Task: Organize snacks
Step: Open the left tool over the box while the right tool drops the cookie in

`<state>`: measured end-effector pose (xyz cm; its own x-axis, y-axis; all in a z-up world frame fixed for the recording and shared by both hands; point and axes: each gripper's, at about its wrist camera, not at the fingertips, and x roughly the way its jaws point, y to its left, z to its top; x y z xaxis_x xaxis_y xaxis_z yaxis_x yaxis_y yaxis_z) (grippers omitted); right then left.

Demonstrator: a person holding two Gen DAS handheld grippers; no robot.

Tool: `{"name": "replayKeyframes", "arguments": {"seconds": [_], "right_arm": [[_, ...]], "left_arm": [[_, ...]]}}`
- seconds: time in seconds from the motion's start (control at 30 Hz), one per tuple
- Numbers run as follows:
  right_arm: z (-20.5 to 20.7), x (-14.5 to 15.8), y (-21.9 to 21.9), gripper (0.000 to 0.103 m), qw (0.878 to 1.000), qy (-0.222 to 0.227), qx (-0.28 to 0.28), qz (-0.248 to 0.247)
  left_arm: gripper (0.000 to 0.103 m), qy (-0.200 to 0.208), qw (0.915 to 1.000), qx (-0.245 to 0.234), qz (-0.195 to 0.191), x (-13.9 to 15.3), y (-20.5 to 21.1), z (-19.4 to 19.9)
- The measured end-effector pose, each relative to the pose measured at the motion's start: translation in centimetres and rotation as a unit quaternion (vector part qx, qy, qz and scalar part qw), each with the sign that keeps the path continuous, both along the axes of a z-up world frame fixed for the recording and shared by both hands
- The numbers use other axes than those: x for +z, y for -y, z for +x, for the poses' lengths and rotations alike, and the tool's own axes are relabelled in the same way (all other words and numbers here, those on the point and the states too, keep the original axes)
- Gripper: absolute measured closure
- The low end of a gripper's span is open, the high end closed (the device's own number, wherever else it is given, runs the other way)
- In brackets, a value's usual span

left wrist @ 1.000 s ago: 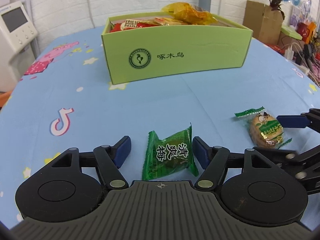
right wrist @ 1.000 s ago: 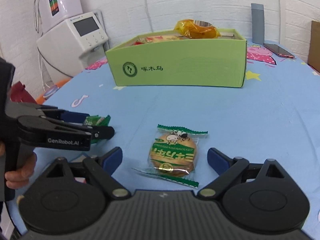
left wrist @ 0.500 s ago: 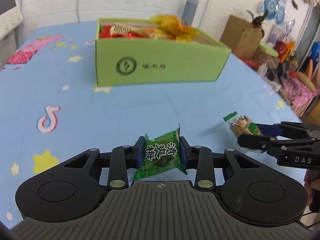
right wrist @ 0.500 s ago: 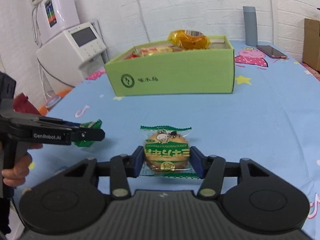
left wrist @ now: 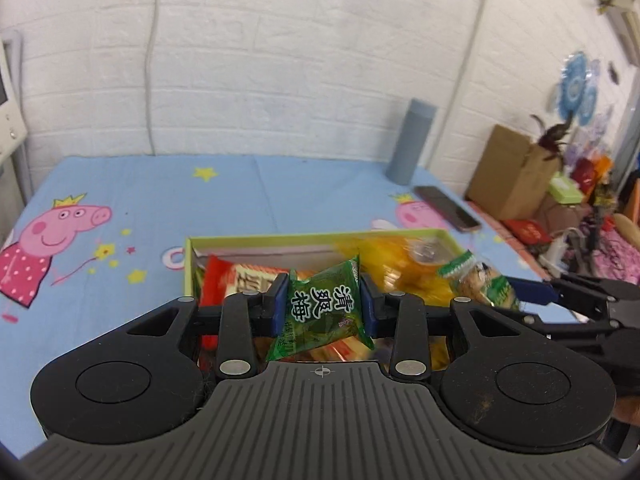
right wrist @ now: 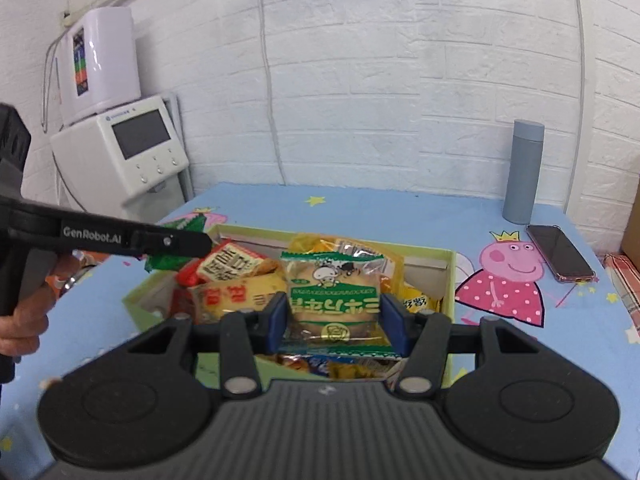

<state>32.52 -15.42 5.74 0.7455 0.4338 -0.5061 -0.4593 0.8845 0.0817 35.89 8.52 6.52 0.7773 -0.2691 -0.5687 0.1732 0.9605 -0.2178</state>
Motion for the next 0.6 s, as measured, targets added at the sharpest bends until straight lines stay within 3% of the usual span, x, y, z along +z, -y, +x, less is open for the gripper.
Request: {"name": "replayKeyframes", "arguments": {"seconds": [0.13,0.17,0.2,0.23,0.3,0.47,0.6], "right_arm": [[3.6,-3.6,-1.1,0.038,0.999,-0.033,0.005,-0.034],[3.8,-4.2,-1.2,0.035,0.999,-0.029,0.01,-0.04],[3.5,-4.4,-1.5,0.026,0.998,-0.018,0.011,-0.054],[3.4,-4.3,-1.5,0.026,0.998,-0.016,0.008,-0.054],[2.6,-3.5,-1.1,0.008,0.999,-0.004,0.01,-0.039],[-1.9,-0.6,0.2,0.005,0.999,0.038,0.004,-0.029],[-6.7,-0.2,1.4,0.005,0.999,0.031,-0.001,-0.019]], "left_arm": [[0.078,-0.033,0.999,0.006,0.029,-3.6,0.5,3.3],[0.075,-0.022,0.9992,0.004,0.034,-3.9,0.6,3.1],[0.073,-0.011,0.9991,0.001,0.041,-4.1,0.7,2.8],[0.067,-0.007,0.9989,0.003,0.046,-3.9,0.8,2.5],[0.057,0.003,0.9989,0.014,0.044,-3.1,0.8,1.6],[0.042,0.037,0.9986,0.024,0.028,0.1,0.6,-3.0],[0.036,0.053,0.9978,0.031,0.026,1.6,1.6,-8.7]]}}
